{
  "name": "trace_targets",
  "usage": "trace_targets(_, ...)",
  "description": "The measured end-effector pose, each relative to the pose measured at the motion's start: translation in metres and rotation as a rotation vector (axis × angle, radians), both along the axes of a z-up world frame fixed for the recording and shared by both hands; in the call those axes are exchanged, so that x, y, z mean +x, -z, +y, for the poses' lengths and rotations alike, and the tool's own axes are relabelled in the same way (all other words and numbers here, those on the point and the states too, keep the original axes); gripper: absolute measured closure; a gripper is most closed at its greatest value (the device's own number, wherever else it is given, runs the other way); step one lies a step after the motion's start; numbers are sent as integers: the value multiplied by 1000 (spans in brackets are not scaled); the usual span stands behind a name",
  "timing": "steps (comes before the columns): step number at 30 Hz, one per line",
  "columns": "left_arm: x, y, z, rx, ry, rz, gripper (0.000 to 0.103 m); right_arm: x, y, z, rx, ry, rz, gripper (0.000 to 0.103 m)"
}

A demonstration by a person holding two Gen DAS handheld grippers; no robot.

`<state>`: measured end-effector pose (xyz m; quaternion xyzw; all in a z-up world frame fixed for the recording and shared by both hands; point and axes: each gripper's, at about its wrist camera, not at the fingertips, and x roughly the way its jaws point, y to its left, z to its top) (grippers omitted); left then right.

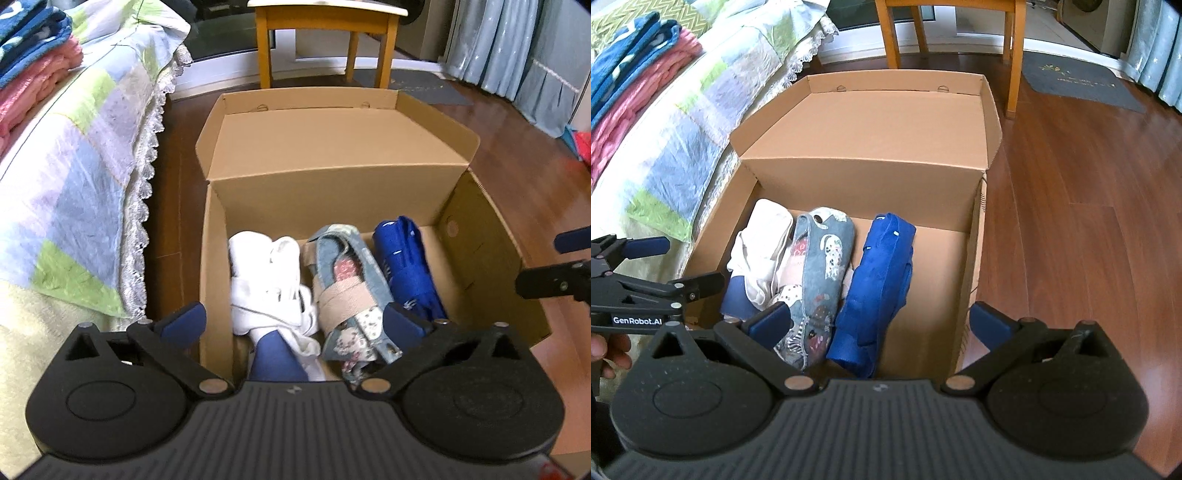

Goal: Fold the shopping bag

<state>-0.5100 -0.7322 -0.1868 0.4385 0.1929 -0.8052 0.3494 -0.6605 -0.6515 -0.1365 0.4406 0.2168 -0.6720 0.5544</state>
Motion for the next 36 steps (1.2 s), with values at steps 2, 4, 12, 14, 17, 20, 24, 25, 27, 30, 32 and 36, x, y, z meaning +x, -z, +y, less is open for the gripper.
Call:
trace_targets(2, 1, 1, -1, -4, -17, -12, 1, 3, 0, 0, 4, -8, 8, 1)
trace_targets(4, 2, 2, -2, -3, -31, -16, 1, 4, 0, 0, 10, -14, 15, 1)
trace_targets(12, 4, 3, -7, 33, -61, -2, 1, 5, 7, -1, 30, -18, 22, 1)
trace_targets(14, 4, 4, -6, 34, -57, -3, 1, 5, 8, -1, 33, -18, 25, 1)
trace_targets(17, 2, 4, -5, 28, -47, -7, 1, 5, 9, -1, 38, -20, 28, 1)
trace_targets(20, 0, 5, -5, 25, -40, -4, 1, 5, 10, -1, 41, -20, 29, 1)
trace_targets(24, 1, 5, -5, 27, -42, -2, 1, 5, 9, -2, 43, -23, 32, 1)
trace_targets(25, 1, 6, -6, 29, -43, -2, 1, 5, 9, -2, 44, -23, 33, 1)
trace_targets(27, 1, 6, -6, 34, -41, 0, 1, 5, 9, -2, 44, -23, 32, 1)
trace_targets(30, 1, 6, -6, 49, -32, 10, 1, 6, 9, -2, 43, -25, 33, 1)
trace_targets(32, 0, 7, -6, 60, -27, 12, 1, 6, 9, -2, 43, -26, 34, 1)
trace_targets(36, 0, 8, -5, 65, -19, 9, 1, 6, 9, -2, 43, -26, 36, 1)
